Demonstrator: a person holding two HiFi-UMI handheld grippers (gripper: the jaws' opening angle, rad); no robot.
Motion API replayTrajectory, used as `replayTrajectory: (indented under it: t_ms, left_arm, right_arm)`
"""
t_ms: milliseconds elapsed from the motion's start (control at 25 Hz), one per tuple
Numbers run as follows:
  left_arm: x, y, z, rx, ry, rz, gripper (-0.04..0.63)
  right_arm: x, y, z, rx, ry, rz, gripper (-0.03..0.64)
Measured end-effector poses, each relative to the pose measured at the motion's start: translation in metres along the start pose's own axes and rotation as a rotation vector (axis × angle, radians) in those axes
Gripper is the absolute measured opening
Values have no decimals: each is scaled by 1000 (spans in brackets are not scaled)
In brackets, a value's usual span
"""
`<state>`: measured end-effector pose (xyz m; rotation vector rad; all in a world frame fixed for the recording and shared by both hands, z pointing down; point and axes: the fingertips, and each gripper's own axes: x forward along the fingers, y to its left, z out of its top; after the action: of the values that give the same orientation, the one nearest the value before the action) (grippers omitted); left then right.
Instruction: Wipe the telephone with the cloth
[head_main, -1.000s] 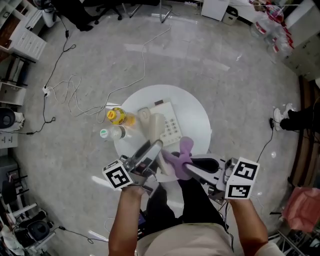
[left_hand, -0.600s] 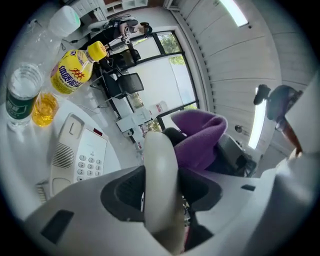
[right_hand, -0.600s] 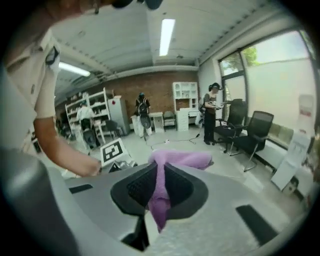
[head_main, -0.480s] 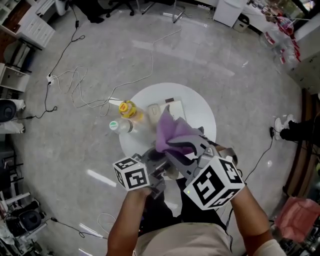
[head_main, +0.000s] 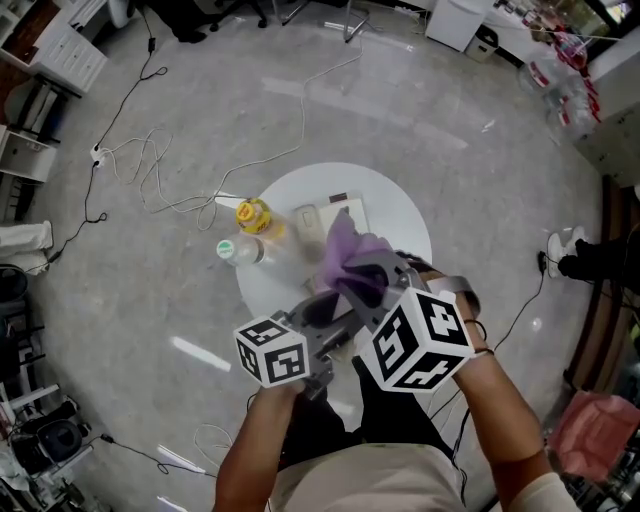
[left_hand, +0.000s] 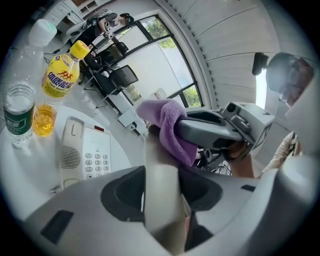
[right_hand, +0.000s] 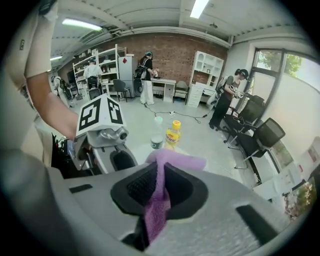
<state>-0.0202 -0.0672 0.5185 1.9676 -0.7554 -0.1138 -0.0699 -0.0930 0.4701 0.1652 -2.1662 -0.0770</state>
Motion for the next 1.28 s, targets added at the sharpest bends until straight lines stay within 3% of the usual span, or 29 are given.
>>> replayTrajectory:
  t_ms: [480, 760, 880, 1080, 1280]
  left_arm:
    - [8, 0, 3, 9, 11, 1, 206]
    - [0, 2, 26, 19, -45, 19, 206]
    - [-8, 8, 40, 48, -77, 64, 206]
    - [-20, 29, 61, 107, -123, 203, 206]
    - [-23, 57, 65, 170, -114, 341, 206]
  right_arm:
    - [-18, -56, -48, 186, 0, -127, 32]
    - [-27, -75, -73, 286, -3, -195, 32]
    - [-34, -82, -75, 346, -51, -232, 32]
    - [-48, -89, -78, 483, -176, -277, 32]
    - [-51, -93, -99, 611, -258, -324, 32]
